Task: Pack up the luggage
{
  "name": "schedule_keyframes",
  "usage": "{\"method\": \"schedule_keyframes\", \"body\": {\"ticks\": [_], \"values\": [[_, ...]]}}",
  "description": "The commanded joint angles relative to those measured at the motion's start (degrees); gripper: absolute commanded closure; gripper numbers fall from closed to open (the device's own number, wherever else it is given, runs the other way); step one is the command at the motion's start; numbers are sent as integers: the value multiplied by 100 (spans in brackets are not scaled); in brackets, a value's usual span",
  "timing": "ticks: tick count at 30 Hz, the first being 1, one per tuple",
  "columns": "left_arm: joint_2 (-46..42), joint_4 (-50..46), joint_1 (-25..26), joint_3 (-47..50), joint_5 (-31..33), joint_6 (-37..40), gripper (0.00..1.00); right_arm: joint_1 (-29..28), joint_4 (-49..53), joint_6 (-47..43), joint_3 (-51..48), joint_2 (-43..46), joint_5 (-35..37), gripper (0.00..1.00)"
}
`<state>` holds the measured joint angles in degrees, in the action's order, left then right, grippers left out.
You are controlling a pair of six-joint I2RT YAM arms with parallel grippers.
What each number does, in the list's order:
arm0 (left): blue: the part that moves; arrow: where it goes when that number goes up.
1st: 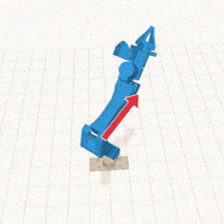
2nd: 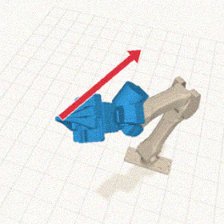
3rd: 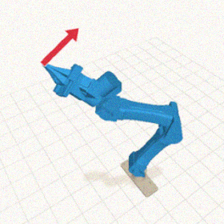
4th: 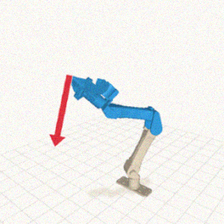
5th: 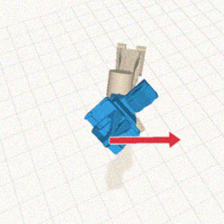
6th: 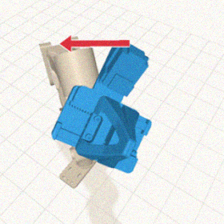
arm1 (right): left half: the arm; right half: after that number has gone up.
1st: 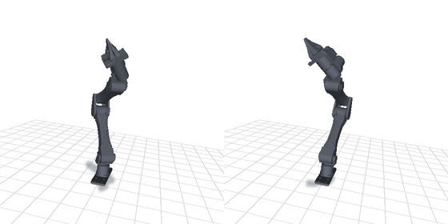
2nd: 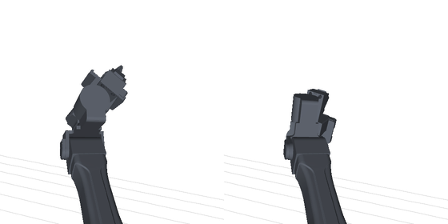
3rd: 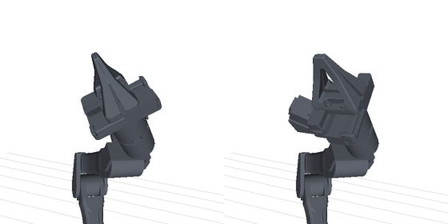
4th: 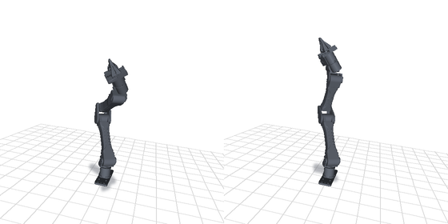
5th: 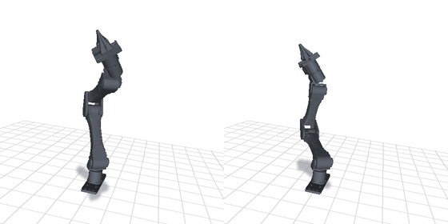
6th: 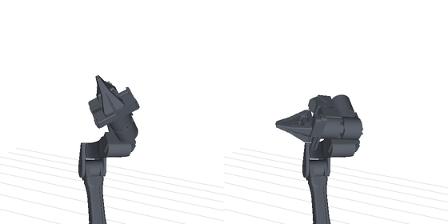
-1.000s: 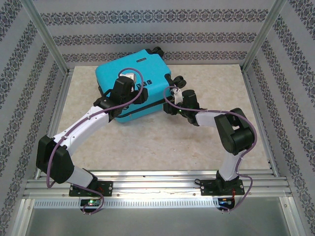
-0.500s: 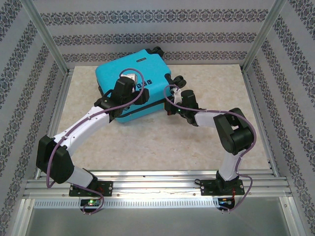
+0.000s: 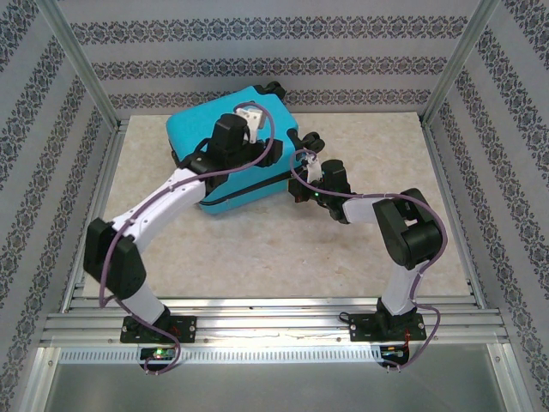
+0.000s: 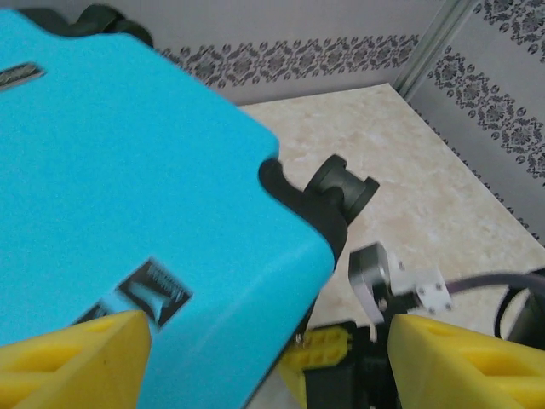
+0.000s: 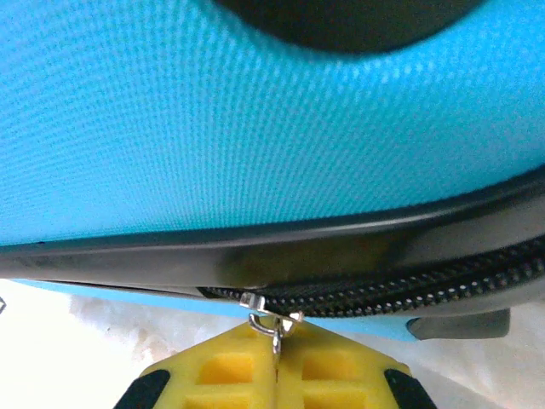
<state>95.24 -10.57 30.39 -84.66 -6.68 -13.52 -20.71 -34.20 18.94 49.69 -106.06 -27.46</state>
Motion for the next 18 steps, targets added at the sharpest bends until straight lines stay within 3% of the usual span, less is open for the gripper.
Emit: {"method": "schedule_keyframes", "body": {"ticks": [1, 5, 10, 18], "values": [[527, 121, 64, -677, -75, 630, 26, 94, -667, 112, -12, 28, -242, 100], [863, -894, 59, -1365, 807, 342, 31, 102, -581, 119, 4, 75, -161, 100], [-127, -895, -191, -244, 1240, -381, 29, 114, -456, 69, 29, 102, -206, 100], [-2227, -1055, -1752, 1735, 799, -1458, 23, 118, -373, 13, 58, 112, -330, 100]]}}
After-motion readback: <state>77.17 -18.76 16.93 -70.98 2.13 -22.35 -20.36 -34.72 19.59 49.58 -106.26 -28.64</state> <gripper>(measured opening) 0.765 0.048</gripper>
